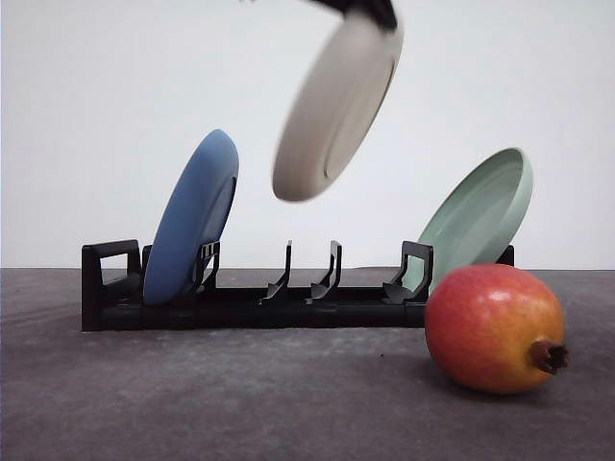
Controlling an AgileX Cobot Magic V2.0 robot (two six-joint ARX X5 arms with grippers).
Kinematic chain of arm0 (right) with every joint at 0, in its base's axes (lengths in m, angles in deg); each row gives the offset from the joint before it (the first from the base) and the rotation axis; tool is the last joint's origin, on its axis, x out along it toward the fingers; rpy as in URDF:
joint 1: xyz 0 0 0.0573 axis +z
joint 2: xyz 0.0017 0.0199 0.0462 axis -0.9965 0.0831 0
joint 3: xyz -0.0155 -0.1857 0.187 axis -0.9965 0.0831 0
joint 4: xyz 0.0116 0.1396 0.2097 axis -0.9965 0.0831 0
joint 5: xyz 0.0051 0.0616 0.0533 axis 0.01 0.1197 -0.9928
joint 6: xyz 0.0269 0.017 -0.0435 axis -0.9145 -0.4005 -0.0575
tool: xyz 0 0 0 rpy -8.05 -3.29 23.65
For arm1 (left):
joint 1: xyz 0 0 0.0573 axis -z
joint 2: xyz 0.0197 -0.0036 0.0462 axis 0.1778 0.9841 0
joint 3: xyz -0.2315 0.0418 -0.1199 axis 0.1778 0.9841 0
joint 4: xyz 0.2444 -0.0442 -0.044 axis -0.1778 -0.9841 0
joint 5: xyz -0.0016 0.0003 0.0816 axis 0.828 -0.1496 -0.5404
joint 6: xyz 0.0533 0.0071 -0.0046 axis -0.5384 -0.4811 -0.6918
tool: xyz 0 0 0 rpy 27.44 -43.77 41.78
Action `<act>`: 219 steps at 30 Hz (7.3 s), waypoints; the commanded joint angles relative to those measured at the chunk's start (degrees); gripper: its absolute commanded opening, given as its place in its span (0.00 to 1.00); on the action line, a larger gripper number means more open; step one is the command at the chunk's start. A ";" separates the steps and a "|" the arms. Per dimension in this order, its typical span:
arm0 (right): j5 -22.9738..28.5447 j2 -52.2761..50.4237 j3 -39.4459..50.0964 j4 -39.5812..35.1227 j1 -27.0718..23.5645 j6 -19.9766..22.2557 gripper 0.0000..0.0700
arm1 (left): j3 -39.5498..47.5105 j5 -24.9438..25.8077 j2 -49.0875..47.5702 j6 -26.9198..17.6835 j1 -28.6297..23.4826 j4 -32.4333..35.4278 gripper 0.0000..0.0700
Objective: Place pomegranate in white plate
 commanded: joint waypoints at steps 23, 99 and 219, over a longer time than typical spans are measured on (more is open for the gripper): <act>-0.02 0.22 -0.94 0.91 0.07 0.29 0.81 | 20.60 -25.97 -6.25 3.57 27.26 -13.27 0.00; 23.00 56.14 -0.83 3.83 26.43 5.24 0.98 | 26.84 -28.14 -56.06 21.46 28.82 -18.52 0.90; 46.07 -13.65 6.34 6.88 50.53 -6.76 0.00 | 26.84 -30.10 -56.00 18.52 28.82 -16.42 0.00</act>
